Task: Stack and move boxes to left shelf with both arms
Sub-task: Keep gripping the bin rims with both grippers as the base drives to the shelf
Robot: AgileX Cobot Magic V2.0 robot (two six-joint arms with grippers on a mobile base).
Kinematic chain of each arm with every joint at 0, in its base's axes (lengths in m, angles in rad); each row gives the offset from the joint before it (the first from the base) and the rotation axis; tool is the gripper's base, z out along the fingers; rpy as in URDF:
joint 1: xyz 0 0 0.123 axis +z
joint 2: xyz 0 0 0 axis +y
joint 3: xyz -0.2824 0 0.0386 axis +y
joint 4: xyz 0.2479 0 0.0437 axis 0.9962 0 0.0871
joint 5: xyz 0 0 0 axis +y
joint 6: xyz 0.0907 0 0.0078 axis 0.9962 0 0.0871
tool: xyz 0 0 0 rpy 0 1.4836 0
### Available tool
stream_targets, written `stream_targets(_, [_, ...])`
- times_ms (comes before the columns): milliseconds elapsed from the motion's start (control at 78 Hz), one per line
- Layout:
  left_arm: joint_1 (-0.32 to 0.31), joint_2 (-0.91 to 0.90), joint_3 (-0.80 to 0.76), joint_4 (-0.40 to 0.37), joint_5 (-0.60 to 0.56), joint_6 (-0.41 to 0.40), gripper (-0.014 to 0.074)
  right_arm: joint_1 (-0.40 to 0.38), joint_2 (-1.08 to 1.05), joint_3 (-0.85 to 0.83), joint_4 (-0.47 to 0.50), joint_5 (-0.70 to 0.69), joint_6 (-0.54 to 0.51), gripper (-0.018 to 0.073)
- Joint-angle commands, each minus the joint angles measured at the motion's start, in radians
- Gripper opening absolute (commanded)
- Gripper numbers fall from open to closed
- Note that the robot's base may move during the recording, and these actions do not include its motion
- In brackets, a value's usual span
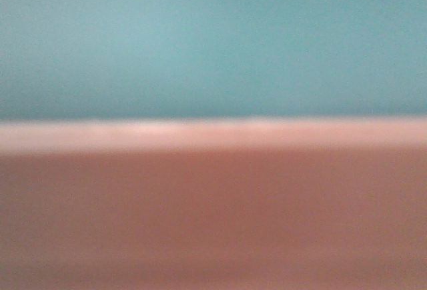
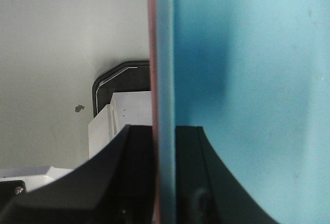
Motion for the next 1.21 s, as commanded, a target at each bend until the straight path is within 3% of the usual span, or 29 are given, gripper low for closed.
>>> stream_targets(0, [-0.007,-0.033,-0.035,-0.034,0.044,0.005,-0.0003,0.000,-0.028,-0.030,-0.048,0.026,-0.002,0.0053])
stream_targets(1193, [-0.007,-0.033,-0.035,-0.039,0.042,0.005,-0.0003,0.000,-0.028,-0.030,-0.048,-0.003,-0.002,0.0053])
